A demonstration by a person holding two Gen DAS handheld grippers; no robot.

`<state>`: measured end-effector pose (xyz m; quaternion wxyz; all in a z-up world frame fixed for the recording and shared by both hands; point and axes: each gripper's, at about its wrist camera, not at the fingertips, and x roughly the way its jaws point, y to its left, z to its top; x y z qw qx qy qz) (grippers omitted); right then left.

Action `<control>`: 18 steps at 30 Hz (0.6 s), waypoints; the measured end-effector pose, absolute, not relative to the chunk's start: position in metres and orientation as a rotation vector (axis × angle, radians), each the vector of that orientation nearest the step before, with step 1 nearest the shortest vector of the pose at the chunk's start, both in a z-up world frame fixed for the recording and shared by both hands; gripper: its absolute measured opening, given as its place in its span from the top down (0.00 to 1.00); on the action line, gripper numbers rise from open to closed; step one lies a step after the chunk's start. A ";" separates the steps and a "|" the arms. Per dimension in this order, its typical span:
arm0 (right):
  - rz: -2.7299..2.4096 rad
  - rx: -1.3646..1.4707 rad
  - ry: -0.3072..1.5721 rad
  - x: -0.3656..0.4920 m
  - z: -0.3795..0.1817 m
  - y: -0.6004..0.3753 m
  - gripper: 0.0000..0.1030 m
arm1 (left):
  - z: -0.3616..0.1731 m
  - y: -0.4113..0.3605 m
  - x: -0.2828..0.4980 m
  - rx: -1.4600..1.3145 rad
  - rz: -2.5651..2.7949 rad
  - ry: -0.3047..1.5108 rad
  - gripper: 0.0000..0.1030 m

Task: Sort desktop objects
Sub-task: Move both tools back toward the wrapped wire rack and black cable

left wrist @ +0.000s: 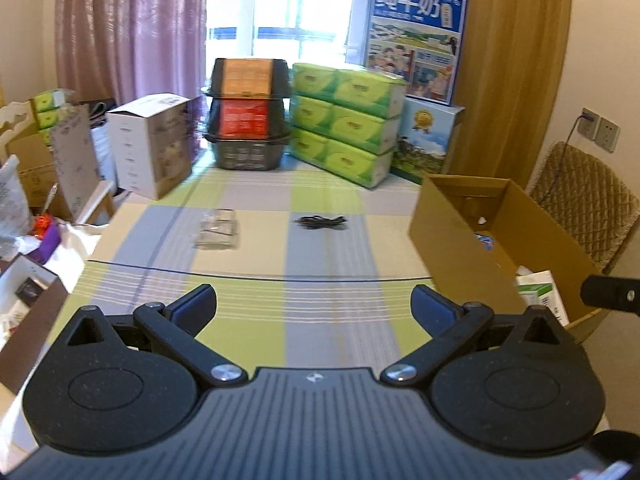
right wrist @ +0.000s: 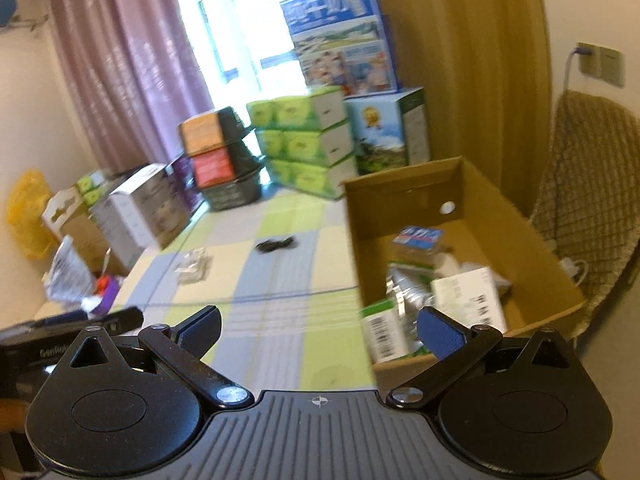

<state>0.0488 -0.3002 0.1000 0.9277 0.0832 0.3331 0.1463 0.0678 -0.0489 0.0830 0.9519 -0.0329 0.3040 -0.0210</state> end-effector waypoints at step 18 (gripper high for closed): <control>0.403 0.069 0.751 0.073 0.061 -0.214 0.02 | 0.067 0.050 0.071 -0.105 0.089 0.639 0.01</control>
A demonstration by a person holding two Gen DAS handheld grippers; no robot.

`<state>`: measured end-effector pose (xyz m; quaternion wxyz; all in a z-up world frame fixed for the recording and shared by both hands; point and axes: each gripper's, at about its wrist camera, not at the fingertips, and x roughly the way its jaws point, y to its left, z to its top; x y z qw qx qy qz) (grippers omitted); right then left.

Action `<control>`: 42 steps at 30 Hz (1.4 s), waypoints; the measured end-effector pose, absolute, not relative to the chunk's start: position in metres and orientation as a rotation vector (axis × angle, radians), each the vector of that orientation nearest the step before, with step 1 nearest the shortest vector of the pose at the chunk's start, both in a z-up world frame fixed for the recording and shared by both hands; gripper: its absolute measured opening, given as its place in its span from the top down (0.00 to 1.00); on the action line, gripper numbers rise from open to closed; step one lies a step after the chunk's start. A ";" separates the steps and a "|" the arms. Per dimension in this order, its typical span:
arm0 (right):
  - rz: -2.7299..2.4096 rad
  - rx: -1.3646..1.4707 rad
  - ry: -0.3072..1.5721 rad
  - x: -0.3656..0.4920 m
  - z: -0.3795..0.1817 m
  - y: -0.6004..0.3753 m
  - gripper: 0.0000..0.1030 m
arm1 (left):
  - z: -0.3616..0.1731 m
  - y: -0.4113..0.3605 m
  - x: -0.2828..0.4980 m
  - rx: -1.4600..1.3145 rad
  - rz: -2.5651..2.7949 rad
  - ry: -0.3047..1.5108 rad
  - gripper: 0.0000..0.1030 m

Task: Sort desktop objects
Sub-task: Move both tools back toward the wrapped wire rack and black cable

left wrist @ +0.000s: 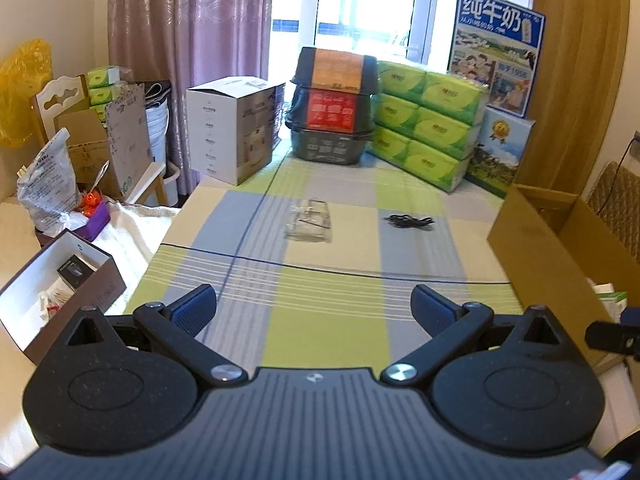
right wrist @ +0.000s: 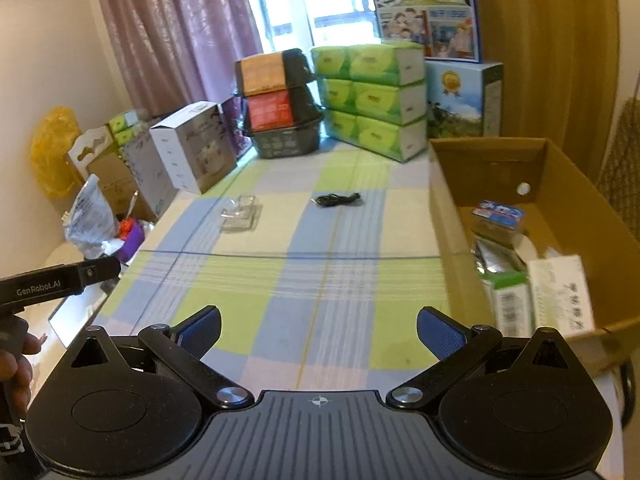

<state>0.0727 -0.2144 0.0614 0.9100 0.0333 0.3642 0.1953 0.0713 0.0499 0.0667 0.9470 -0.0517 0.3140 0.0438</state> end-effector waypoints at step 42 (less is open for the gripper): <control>0.619 -0.385 0.774 0.342 -0.031 -0.131 0.07 | -0.065 0.071 0.312 -0.026 0.064 0.654 0.02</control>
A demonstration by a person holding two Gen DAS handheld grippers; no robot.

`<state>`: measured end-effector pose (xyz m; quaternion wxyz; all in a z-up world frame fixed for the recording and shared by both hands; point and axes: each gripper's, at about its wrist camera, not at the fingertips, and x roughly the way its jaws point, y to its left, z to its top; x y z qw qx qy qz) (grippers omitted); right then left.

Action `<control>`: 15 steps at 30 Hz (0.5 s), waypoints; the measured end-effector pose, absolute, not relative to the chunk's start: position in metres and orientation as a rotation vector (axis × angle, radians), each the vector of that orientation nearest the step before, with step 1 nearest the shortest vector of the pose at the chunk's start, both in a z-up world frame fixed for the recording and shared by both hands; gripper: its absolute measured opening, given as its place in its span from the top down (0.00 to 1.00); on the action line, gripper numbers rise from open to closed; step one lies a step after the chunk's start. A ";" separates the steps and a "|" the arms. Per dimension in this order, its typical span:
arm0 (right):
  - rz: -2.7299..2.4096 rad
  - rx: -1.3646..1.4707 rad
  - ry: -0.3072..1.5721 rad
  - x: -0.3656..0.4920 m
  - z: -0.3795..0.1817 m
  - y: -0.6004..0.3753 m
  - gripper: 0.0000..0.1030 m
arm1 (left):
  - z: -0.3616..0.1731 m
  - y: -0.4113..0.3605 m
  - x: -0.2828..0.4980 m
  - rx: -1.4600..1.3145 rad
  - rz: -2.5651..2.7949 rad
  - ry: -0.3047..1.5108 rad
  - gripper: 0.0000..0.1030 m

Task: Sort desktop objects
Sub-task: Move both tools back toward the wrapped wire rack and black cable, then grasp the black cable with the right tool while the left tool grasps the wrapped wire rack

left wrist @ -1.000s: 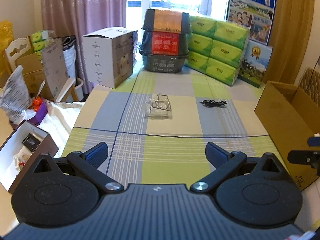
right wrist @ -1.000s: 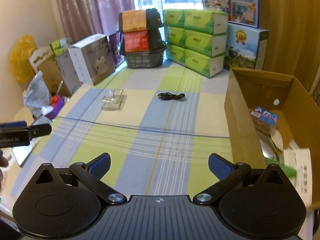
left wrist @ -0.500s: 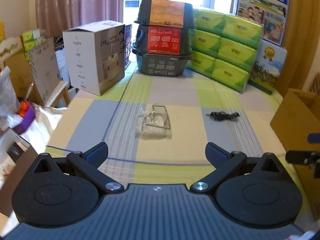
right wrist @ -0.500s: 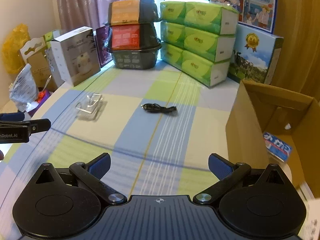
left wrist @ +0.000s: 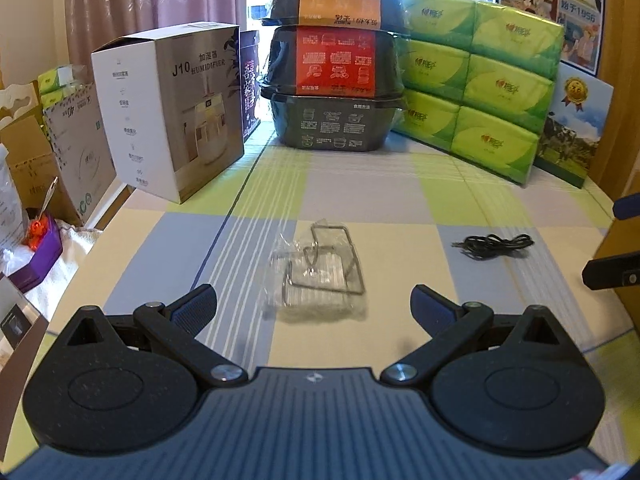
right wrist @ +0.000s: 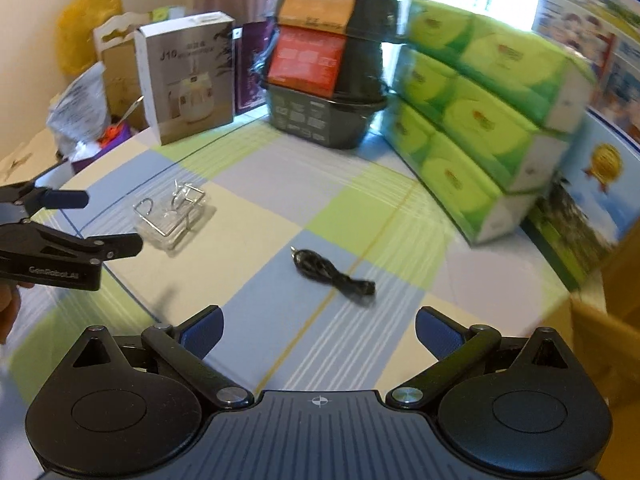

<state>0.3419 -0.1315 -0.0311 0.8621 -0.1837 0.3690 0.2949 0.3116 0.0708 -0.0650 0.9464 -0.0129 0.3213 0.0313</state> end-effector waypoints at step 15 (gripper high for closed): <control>0.688 -0.535 0.825 0.404 -0.079 -0.108 0.34 | -0.093 0.061 0.348 0.028 0.064 0.671 0.21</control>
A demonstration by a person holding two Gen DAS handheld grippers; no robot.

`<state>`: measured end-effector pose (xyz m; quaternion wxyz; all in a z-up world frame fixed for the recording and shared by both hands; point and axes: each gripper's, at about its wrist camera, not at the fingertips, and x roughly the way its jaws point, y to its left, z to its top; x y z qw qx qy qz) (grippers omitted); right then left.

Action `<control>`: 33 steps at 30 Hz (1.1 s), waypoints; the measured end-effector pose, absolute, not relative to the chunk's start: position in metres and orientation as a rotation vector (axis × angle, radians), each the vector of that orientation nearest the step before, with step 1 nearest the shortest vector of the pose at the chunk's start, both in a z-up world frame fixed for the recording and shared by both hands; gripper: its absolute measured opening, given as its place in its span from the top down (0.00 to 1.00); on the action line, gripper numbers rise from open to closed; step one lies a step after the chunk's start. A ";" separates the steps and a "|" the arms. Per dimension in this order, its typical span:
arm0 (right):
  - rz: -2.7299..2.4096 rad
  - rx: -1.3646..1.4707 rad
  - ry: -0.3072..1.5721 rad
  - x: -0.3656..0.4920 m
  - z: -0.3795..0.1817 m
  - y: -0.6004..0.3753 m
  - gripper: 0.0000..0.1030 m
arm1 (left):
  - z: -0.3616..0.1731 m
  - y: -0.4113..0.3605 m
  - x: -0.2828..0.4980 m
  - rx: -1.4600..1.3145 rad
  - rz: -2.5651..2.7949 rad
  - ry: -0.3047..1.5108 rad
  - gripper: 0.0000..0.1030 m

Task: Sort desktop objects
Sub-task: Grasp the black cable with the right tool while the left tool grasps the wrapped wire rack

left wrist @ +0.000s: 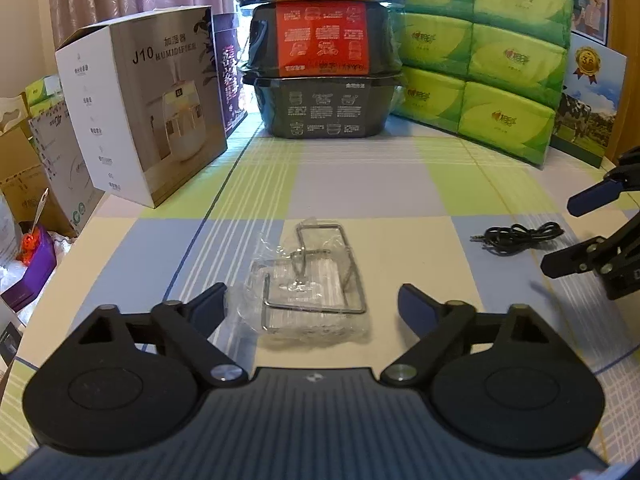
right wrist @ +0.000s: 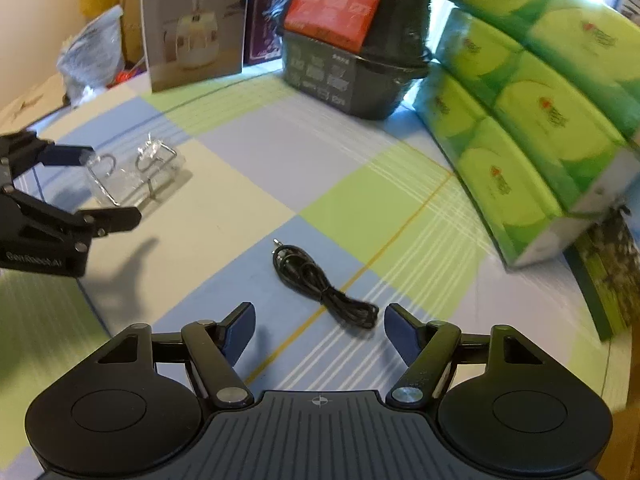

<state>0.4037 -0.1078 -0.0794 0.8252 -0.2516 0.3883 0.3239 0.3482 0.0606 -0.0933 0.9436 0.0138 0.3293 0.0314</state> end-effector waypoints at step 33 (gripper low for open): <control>0.508 -0.074 1.051 0.308 -0.089 -0.124 0.90 | -0.082 0.054 0.280 0.008 -0.085 0.755 0.52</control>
